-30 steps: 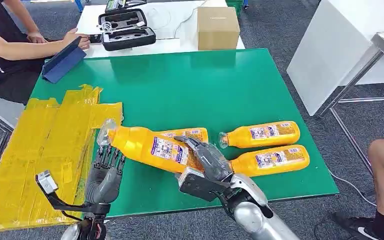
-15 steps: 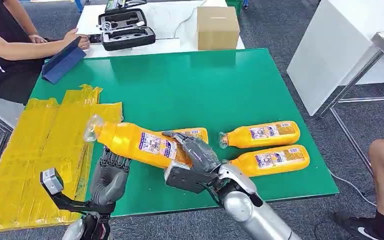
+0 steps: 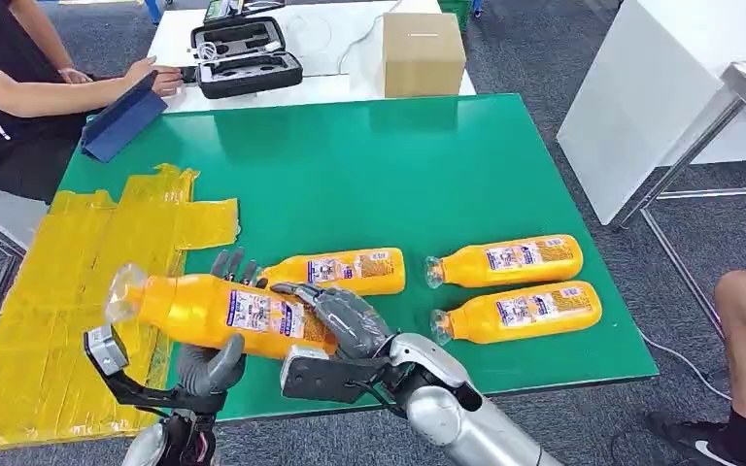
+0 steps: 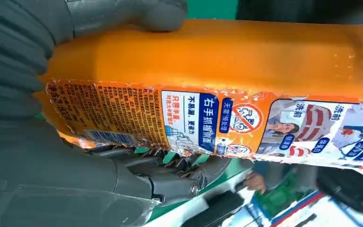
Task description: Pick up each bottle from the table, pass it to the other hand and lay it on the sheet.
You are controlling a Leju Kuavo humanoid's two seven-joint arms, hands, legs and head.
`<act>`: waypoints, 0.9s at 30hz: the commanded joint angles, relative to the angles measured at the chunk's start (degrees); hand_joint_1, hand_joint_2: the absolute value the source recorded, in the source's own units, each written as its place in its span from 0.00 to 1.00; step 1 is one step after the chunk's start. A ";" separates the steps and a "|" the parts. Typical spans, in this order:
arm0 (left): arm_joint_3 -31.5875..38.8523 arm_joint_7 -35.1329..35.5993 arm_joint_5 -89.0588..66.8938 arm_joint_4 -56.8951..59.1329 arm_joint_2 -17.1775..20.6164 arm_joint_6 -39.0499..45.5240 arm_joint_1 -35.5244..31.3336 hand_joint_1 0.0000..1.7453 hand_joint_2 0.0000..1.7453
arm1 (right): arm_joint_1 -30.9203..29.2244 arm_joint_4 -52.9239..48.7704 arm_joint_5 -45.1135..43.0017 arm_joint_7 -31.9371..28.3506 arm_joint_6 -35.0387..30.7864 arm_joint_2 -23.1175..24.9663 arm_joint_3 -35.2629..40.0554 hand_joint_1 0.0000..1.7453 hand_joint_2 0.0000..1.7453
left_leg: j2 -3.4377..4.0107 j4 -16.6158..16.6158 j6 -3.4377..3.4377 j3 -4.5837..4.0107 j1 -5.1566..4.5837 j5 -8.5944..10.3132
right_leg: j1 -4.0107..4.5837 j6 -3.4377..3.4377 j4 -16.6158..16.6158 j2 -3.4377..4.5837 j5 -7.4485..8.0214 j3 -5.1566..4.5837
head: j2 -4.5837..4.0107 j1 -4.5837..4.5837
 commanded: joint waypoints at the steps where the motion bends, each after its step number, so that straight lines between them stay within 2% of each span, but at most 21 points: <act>1: 0.13 -0.21 -0.66 4.37 -0.28 -0.07 -2.68 0.00 1.00 | -3.29 4.21 -0.07 -0.41 1.16 -0.05 7.14 1.00 1.00 | 0.04 -0.02 -0.08 0.41 0.05 -0.16 | 0.08 -0.13 -0.05 -0.05 -0.14 0.41 | 0.00 -0.04; 4: 0.14 -0.21 -0.66 4.35 -0.27 -0.08 -2.70 0.00 1.00 | -3.39 4.24 -0.12 -0.40 1.20 -0.20 7.03 1.00 1.00 | 0.01 -0.01 -0.08 0.46 0.07 -0.17 | 0.11 -0.13 -0.07 -0.09 -0.15 0.48 | 0.00 -0.04; 5: 0.29 -0.55 -1.09 4.27 -0.35 0.13 -2.69 0.00 1.00 | -3.83 4.02 -0.02 -0.67 1.36 -0.40 7.75 1.00 1.00 | 0.00 -0.05 -0.04 0.15 0.01 -0.02 | 0.03 -0.05 -0.05 -0.05 -0.03 0.15 | 0.00 -0.02; 7: 0.66 -0.80 -1.34 4.37 -0.59 0.51 -2.74 0.00 1.00 | -4.19 3.54 0.07 -1.17 1.72 -0.65 8.93 1.00 1.00 | 0.05 0.00 -0.07 0.41 0.07 -0.16 | 0.10 -0.11 -0.06 -0.06 -0.13 0.42 | 0.00 -0.02; 11: 1.43 -1.37 -2.21 4.67 -0.83 1.63 -2.84 0.00 1.00 | -3.87 1.91 0.12 -1.42 1.69 -1.48 9.83 1.00 1.00 | 0.00 -0.02 -0.06 0.40 0.07 -0.14 | 0.10 -0.11 -0.07 -0.10 -0.13 0.43 | 0.00 -0.04; 12: 1.84 -1.65 -2.07 4.50 -1.19 1.84 -2.71 0.94 1.00 | -3.72 1.70 0.18 -1.44 1.58 -1.61 9.81 1.00 1.00 | -0.02 -0.03 -0.06 0.31 0.05 -0.10 | 0.07 -0.09 -0.07 -0.11 -0.10 0.33 | 0.00 -0.02; 13: 2.06 -2.05 -2.30 4.13 -1.44 2.02 -2.56 1.00 1.00 | -3.53 1.68 0.30 -1.42 1.39 -1.64 9.65 1.00 1.00 | -0.05 -0.04 -0.04 0.16 0.02 -0.03 | 0.03 -0.05 -0.04 -0.11 -0.05 0.17 | 0.00 -0.02; 14: 1.98 -2.47 -3.00 4.01 -1.49 2.49 -2.55 1.00 1.00 | -3.44 1.75 0.35 -1.39 1.31 -1.68 9.53 1.00 1.00 | -0.05 -0.04 -0.06 0.35 0.06 -0.10 | 0.08 -0.10 -0.08 -0.15 -0.12 0.38 | 0.00 -0.02; 21: 2.62 -2.92 -3.60 3.73 -1.94 3.31 -2.43 1.00 1.00 | -2.88 1.58 0.72 -1.04 0.49 -1.81 8.44 1.00 1.00 | -0.05 -0.03 -0.04 0.15 0.03 -0.03 | 0.04 -0.06 -0.05 -0.11 -0.05 0.16 | 0.00 -0.02; 27: 3.12 -3.12 -3.62 3.78 -2.17 3.49 -2.74 1.00 1.00 | -2.73 1.55 0.70 -1.04 0.55 -1.93 7.85 1.00 1.00 | -0.08 -0.01 -0.07 0.36 0.07 -0.13 | 0.09 -0.11 -0.07 -0.18 -0.14 0.39 | 0.00 -0.02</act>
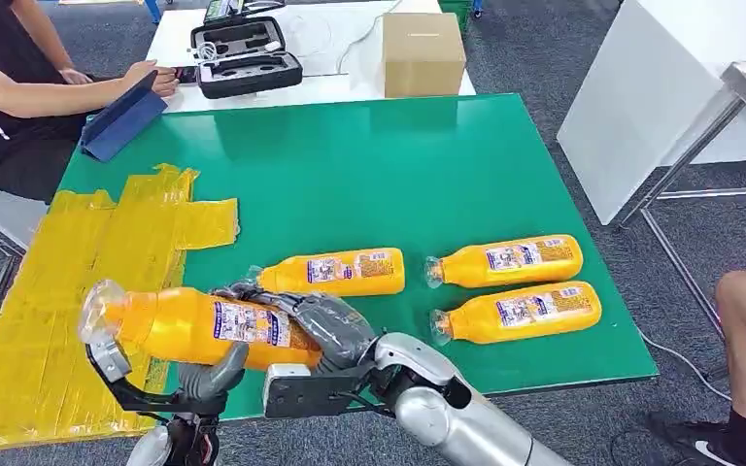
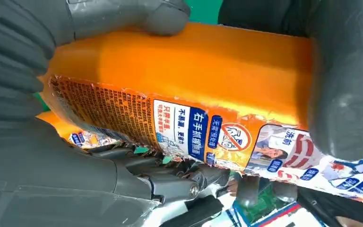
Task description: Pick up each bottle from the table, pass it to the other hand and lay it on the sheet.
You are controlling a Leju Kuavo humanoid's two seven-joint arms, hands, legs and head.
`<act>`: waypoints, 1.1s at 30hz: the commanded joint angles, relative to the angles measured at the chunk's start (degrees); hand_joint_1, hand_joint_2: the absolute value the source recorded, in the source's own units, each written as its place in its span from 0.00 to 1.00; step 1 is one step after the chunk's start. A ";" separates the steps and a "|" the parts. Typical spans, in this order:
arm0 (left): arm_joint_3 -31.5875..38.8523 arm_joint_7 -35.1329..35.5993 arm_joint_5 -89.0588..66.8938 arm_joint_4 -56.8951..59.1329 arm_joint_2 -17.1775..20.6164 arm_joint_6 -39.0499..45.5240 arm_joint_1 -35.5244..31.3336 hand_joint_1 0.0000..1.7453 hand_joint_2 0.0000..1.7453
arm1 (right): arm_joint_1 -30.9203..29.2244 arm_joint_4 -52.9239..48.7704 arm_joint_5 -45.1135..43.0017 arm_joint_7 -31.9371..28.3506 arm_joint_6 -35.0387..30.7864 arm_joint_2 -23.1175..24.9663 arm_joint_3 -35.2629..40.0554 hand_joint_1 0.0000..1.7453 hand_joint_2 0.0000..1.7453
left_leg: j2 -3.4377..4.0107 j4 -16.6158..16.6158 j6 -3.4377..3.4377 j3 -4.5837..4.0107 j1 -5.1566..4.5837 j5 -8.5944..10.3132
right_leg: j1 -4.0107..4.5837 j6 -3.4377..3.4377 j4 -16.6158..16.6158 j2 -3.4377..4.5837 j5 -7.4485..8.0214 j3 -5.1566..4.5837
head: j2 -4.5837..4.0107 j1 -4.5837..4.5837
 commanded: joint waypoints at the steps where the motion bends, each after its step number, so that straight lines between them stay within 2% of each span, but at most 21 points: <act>1: 1.86 0.09 -0.13 2.88 -1.02 0.65 -3.17 1.00 1.00 | 0.03 0.60 0.23 -0.42 0.38 -1.68 3.56 1.00 1.00 | -0.09 -0.03 -0.04 0.20 0.05 -0.06 | 0.06 -0.07 -0.06 -0.15 -0.08 0.26 | 0.00 0.00; 5: 1.92 0.05 -0.13 3.00 -1.06 0.69 -3.41 1.00 1.00 | -0.04 0.61 0.25 -0.40 0.37 -1.67 3.51 1.00 1.00 | -0.08 0.01 -0.06 0.35 0.09 -0.15 | 0.11 -0.11 -0.06 -0.17 -0.14 0.43 | 0.00 -0.02; 7: 2.06 -0.08 -0.08 2.99 -1.20 0.85 -3.42 1.00 1.00 | 0.06 0.65 0.33 -0.28 0.32 -1.76 3.44 1.00 1.00 | -0.08 -0.03 -0.03 0.13 0.03 -0.03 | 0.04 -0.05 -0.05 -0.13 -0.05 0.17 | 0.00 0.00; 10: 2.32 -1.38 -3.05 2.29 -1.07 4.27 -3.59 1.00 1.00 | 1.03 0.06 1.94 0.80 -1.88 -2.04 2.24 0.99 1.00 | -0.11 0.00 -0.06 0.32 0.08 -0.12 | 0.10 -0.10 -0.07 -0.20 -0.13 0.39 | 0.00 0.00; 11: 2.44 -2.25 -5.48 1.65 -0.72 5.89 -3.85 1.00 1.00 | 1.83 -0.76 3.24 1.12 -3.97 -2.12 1.15 0.20 1.00 | -0.13 -0.04 -0.05 0.24 0.05 -0.06 | 0.06 -0.08 -0.07 -0.20 -0.09 0.30 | 0.00 0.00; 12: 2.98 -3.19 -8.37 0.73 -0.43 8.01 -4.16 1.00 1.00 | 3.04 -2.12 4.31 1.25 -5.88 -2.16 -0.61 0.00 1.00 | -0.13 -0.03 -0.03 0.12 0.04 -0.02 | 0.05 -0.06 -0.05 -0.19 -0.05 0.17 | 0.00 0.00; 13: 3.74 -4.01 -13.58 -0.37 0.25 11.86 -4.95 1.00 1.00 | 4.23 -4.12 5.93 2.49 -7.78 -2.62 -3.04 0.00 0.00 | -0.19 -0.01 -0.06 0.30 0.08 -0.10 | 0.11 -0.10 -0.07 -0.28 -0.14 0.39 | 0.00 0.00; 16: 5.78 -2.65 -21.40 -0.39 3.28 15.72 -9.05 1.00 1.00 | 3.92 -7.74 5.26 3.27 -9.70 -4.71 -10.27 0.00 0.00 | -0.25 0.06 -0.06 0.11 0.08 -0.05 | 0.10 -0.09 0.03 -0.32 -0.11 0.21 | 0.00 0.00; 19: 8.77 -2.58 -40.68 0.60 6.67 24.89 -14.41 1.00 1.00 | 1.45 -9.78 5.03 2.94 -8.00 -6.61 -18.25 0.00 0.00 | -0.14 0.05 -0.05 0.04 0.04 0.02 | 0.06 -0.08 0.05 -0.20 -0.02 0.09 | 0.00 -0.04; 21: 10.77 0.60 -56.19 2.99 8.78 29.66 -19.07 1.00 1.00 | -2.25 -9.33 5.64 2.97 -4.77 -7.21 -20.76 0.00 0.00 | -0.22 0.12 -0.06 0.03 0.06 0.05 | 0.09 -0.09 0.11 -0.30 -0.01 0.11 | 0.00 0.00; 22: 11.00 2.72 -63.66 4.76 9.82 31.16 -21.02 1.00 1.00 | -4.00 -8.66 5.12 3.40 -3.24 -7.33 -21.22 0.00 0.00 | -0.14 0.07 0.03 -0.06 0.03 0.17 | 0.05 -0.06 0.08 -0.19 0.04 0.01 | 0.00 0.04; 24: 11.83 2.79 -64.11 5.53 9.62 30.79 -22.14 1.00 1.00 | -4.96 -8.13 4.77 3.53 -2.52 -7.12 -21.73 0.00 0.00 | -0.08 0.08 0.07 -0.04 0.01 0.20 | 0.03 -0.06 0.12 -0.13 0.06 0.03 | 0.00 0.00; 27: 9.40 10.36 -88.59 12.72 13.50 34.86 -27.41 1.00 1.00 | -9.51 -5.73 3.85 5.15 -0.22 -7.59 -21.57 0.00 0.00 | -0.02 0.03 0.04 -0.01 0.01 0.26 | 0.03 -0.14 0.07 -0.08 0.25 0.00 | 0.00 0.00; 30: 8.06 12.68 -96.30 18.13 15.30 35.96 -30.60 1.00 1.00 | -12.07 -3.73 2.72 5.61 1.13 -7.82 -21.29 0.00 0.00 | -0.06 0.03 0.03 0.02 -0.01 0.34 | 0.01 -0.12 0.10 -0.13 0.25 0.01 | 0.00 0.00; 33: 3.96 17.94 -107.52 30.80 18.79 33.55 -37.59 1.00 1.00 | -17.13 0.02 1.83 6.89 3.55 -9.22 -18.16 0.00 0.00 | -0.01 0.05 -0.04 0.14 0.05 0.35 | 0.08 -0.15 0.09 -0.11 0.25 0.15 | 0.00 0.00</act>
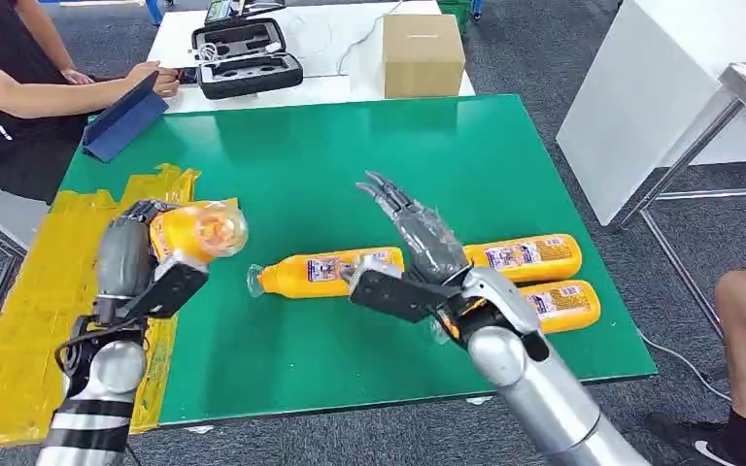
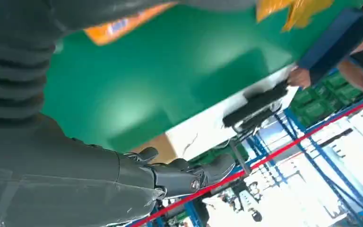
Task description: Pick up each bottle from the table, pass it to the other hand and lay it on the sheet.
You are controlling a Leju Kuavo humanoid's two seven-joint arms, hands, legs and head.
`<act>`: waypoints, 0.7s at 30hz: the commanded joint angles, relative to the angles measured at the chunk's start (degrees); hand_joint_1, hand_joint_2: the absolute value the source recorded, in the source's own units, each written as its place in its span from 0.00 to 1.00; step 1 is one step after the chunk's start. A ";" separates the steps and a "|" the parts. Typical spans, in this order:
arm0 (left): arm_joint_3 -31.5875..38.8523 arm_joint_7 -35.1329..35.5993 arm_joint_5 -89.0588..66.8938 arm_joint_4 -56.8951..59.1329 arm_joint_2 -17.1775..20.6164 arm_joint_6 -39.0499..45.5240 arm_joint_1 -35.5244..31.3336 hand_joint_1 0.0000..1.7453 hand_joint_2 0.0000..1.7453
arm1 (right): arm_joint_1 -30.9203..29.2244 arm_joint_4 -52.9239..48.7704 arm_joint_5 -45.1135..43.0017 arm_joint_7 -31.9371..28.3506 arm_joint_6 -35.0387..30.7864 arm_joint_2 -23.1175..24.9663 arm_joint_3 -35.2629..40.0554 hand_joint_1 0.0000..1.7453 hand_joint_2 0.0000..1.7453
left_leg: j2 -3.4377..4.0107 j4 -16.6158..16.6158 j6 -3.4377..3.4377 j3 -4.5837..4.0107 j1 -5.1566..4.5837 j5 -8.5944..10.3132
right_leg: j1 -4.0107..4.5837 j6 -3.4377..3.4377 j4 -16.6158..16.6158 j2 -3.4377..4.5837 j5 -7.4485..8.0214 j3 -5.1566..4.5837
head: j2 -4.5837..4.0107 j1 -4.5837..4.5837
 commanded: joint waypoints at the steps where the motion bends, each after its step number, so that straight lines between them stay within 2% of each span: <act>1: -5.26 7.55 -17.55 28.91 8.92 0.02 -17.69 1.00 1.00 | -13.28 9.06 -1.71 2.01 3.84 -3.39 2.44 0.00 0.00 | -0.02 0.04 -0.06 0.14 0.02 -0.02 | 0.04 -0.09 0.07 -0.09 -0.04 0.13 | 0.00 -0.02; 6: -5.31 7.31 -17.42 30.24 8.89 0.81 -18.21 1.00 1.00 | -13.31 9.34 -1.62 1.98 3.80 -3.39 2.66 0.00 0.00 | 0.05 0.03 -0.04 0.14 0.03 0.02 | 0.04 -0.04 0.03 -0.03 -0.02 0.13 | 0.00 -0.02; 7: -5.96 8.14 -18.56 30.83 9.11 -0.33 -18.44 1.00 1.00 | -13.31 9.21 -1.83 2.51 4.31 -3.67 3.00 0.00 1.00 | 0.05 0.04 -0.05 0.23 0.04 -0.02 | 0.06 -0.06 0.02 -0.05 -0.05 0.23 | 0.00 0.00; 8: -7.83 9.52 -20.40 35.29 9.76 -4.14 -21.03 1.00 1.00 | -15.14 10.89 -2.15 3.48 5.73 -4.17 4.47 0.00 1.00 | 0.04 0.04 -0.06 0.25 0.05 -0.04 | 0.07 -0.07 0.03 -0.07 -0.08 0.26 | 0.00 0.00; 13: -9.31 11.68 -22.30 52.95 9.30 -8.75 -29.08 1.00 1.00 | -19.96 18.65 -3.12 4.42 7.99 -2.69 6.93 0.00 1.00 | -0.01 0.07 -0.05 0.01 0.01 0.06 | 0.02 -0.04 0.08 -0.04 0.00 0.04 | 0.00 -0.02; 21: -8.82 13.99 -22.61 59.80 9.40 -12.99 -30.63 1.00 1.00 | -21.39 25.40 -2.47 4.59 9.08 0.16 10.12 0.00 1.00 | 0.16 0.06 -0.06 0.14 0.04 -0.02 | 0.06 -0.04 0.07 0.10 -0.02 0.15 | 0.00 -0.04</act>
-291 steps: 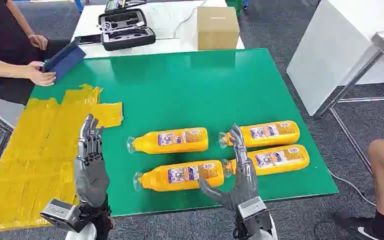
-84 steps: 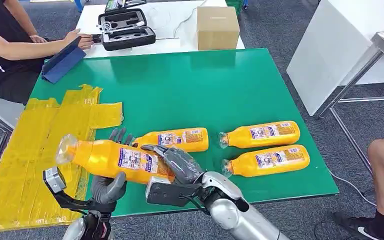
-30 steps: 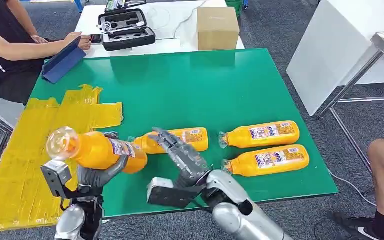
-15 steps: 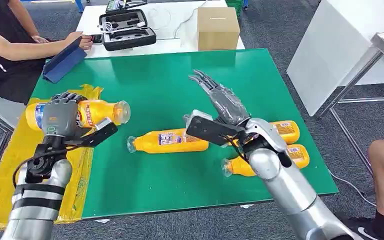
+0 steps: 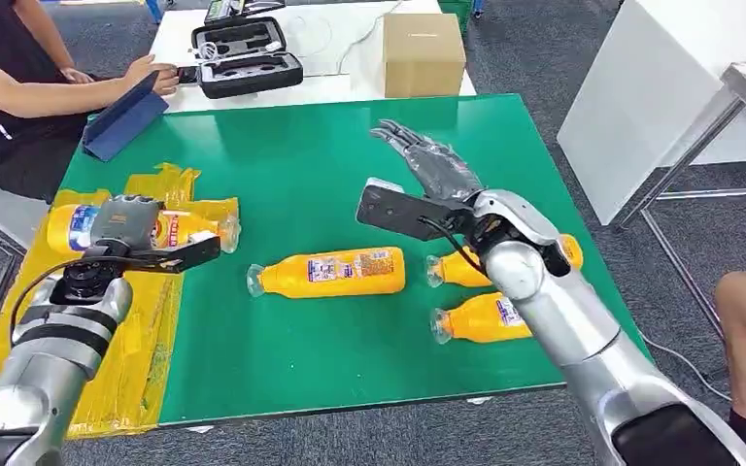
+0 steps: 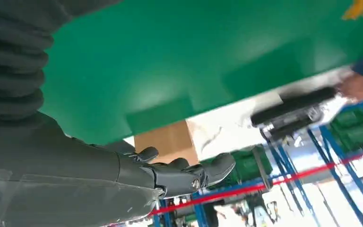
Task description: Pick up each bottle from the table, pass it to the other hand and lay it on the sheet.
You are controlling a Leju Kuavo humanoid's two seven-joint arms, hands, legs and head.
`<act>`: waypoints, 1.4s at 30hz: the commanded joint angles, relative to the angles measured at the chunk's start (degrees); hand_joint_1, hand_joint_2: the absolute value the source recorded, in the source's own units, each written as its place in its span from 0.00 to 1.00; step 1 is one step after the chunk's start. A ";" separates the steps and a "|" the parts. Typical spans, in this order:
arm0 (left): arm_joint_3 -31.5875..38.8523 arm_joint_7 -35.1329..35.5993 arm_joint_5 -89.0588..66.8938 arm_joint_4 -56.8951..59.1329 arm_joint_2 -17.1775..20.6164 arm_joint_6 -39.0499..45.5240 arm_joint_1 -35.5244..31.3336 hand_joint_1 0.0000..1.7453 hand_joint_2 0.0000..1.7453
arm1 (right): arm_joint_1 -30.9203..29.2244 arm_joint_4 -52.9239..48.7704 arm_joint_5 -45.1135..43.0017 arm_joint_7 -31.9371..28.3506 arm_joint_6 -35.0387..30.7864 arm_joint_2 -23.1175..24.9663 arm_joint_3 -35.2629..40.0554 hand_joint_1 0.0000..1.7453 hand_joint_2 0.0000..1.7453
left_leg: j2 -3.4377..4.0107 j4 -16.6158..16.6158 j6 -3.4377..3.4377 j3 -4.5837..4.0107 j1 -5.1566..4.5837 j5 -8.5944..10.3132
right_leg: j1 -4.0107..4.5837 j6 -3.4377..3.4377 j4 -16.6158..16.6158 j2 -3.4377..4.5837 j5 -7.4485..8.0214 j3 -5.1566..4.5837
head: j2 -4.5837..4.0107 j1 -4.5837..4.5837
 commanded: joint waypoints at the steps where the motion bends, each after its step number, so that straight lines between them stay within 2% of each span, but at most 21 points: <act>1: -1.85 1.42 -0.23 15.88 0.74 -2.93 -6.62 1.00 1.00 | -5.48 11.99 0.43 0.36 0.40 2.54 6.20 0.00 1.00 | 0.18 0.04 -0.07 0.29 0.04 -0.16 | 0.06 -0.11 0.02 0.09 -0.10 0.24 | 0.00 -0.02; 7: -0.35 1.28 0.95 16.90 1.42 -4.54 -6.14 1.00 1.00 | -5.57 15.35 1.25 0.26 0.49 4.65 8.00 0.00 1.00 | 0.16 0.04 -0.06 0.15 0.03 -0.11 | 0.04 -0.08 0.03 0.10 -0.05 0.12 | 0.00 0.00; 18: -0.09 1.37 1.07 17.23 1.30 -5.33 -6.33 1.00 1.00 | -5.90 15.92 1.63 0.21 0.95 4.77 8.52 0.00 1.00 | 0.05 0.05 -0.04 0.05 0.03 -0.07 | 0.04 -0.06 0.02 0.01 -0.04 0.05 | 0.00 0.00; 25: 0.71 0.98 1.44 18.48 1.24 -7.68 -6.02 1.00 1.00 | -6.17 22.61 3.01 0.21 1.04 7.92 10.94 0.00 1.00 | 0.11 0.03 -0.07 0.17 0.04 -0.10 | 0.05 -0.09 0.02 0.05 -0.06 0.15 | 0.00 0.00; 26: 0.73 0.97 1.46 18.52 1.20 -7.70 -5.93 0.47 1.00 | -6.12 22.65 3.02 0.21 1.04 7.95 10.97 0.00 1.00 | 0.13 0.02 -0.07 0.19 0.05 -0.11 | 0.07 -0.10 0.01 0.06 -0.06 0.16 | 0.00 0.00; 27: 0.90 0.31 1.70 18.55 1.00 -8.38 -5.86 0.00 1.00 | -6.50 24.16 3.37 0.15 1.06 8.43 11.38 0.00 1.00 | 0.10 0.00 -0.05 0.15 0.03 -0.07 | 0.05 -0.08 0.00 0.05 -0.04 0.12 | 0.00 -0.02; 33: 3.12 -5.61 5.75 18.37 -0.73 -13.19 -7.14 0.00 1.00 | -9.07 33.41 5.48 -0.33 0.50 11.68 12.76 0.00 1.00 | 0.12 0.09 -0.06 0.23 0.07 -0.14 | 0.12 -0.10 0.05 0.03 -0.09 0.21 | 0.00 -0.02; 34: 3.45 -6.61 6.57 18.20 -1.02 -13.70 -7.31 0.00 0.00 | -9.47 35.17 5.95 -0.42 0.30 12.25 12.91 0.00 1.00 | 0.05 0.03 -0.04 0.17 0.03 -0.07 | 0.07 -0.07 0.02 -0.02 -0.06 0.14 | 0.00 0.00; 42: 4.58 -11.79 12.23 17.11 -2.40 -16.39 -8.08 0.00 0.00 | -11.15 44.46 8.37 -1.59 -1.50 15.44 12.58 0.00 1.00 | -0.01 0.10 -0.08 0.15 0.09 -0.08 | 0.11 -0.09 0.04 -0.09 -0.09 0.18 | 0.00 0.00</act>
